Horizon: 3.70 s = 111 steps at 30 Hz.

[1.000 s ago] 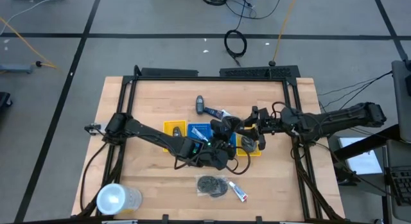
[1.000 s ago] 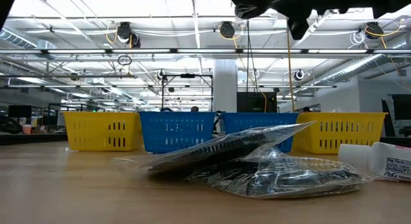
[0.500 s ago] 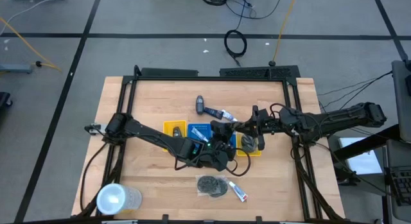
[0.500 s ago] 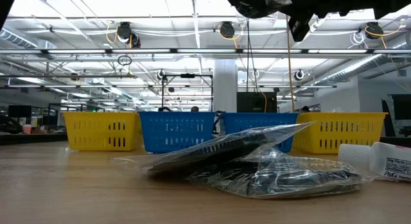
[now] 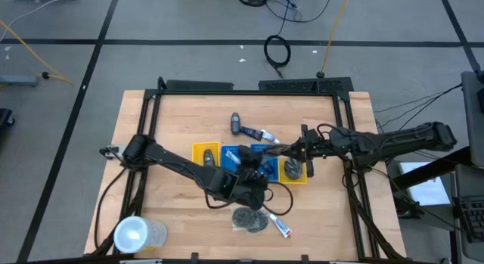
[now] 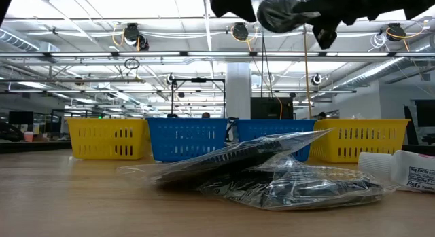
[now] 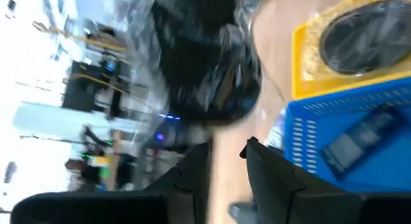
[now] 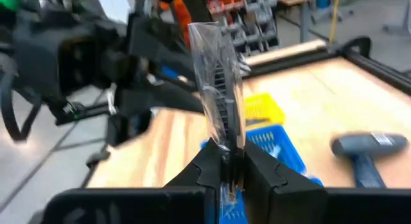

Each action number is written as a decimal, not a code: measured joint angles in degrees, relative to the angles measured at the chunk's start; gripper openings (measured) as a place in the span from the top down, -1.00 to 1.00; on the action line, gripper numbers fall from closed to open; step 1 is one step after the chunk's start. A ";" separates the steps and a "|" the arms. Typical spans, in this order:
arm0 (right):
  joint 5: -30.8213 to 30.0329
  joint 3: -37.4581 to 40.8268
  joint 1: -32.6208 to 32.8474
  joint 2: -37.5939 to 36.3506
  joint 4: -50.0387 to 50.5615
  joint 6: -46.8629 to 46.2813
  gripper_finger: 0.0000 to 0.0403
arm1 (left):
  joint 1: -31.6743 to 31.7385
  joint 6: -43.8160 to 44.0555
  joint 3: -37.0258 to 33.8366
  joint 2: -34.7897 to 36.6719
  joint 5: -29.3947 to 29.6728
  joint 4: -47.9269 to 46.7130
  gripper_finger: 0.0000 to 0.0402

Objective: Pick & Place Travel size toiletries
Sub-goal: Put the black hairbrush into the right yellow basket

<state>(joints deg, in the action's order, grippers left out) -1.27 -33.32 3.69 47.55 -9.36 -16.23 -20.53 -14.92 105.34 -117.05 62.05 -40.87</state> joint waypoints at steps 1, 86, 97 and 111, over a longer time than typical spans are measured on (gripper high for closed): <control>0.01 0.00 -0.21 -0.80 1.91 -0.11 0.89 | 0.02 2.57 0.00 0.15 -1.15 -1.32 0.47; 8.75 0.00 -2.59 -5.55 29.70 -11.52 0.32 | -3.06 26.08 -6.64 1.52 -59.04 -1.98 0.46; 8.76 0.01 -2.57 -5.51 28.04 -9.88 0.32 | -8.37 34.45 -6.64 -1.12 -54.39 3.85 0.46; 8.78 0.00 -2.57 -5.55 25.66 -9.35 0.33 | -10.10 39.65 -6.67 -6.41 -52.46 9.50 0.46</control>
<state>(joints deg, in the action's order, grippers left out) 7.50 -33.32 1.13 42.00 16.30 -25.58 -30.63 24.73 98.67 -123.46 9.59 -31.38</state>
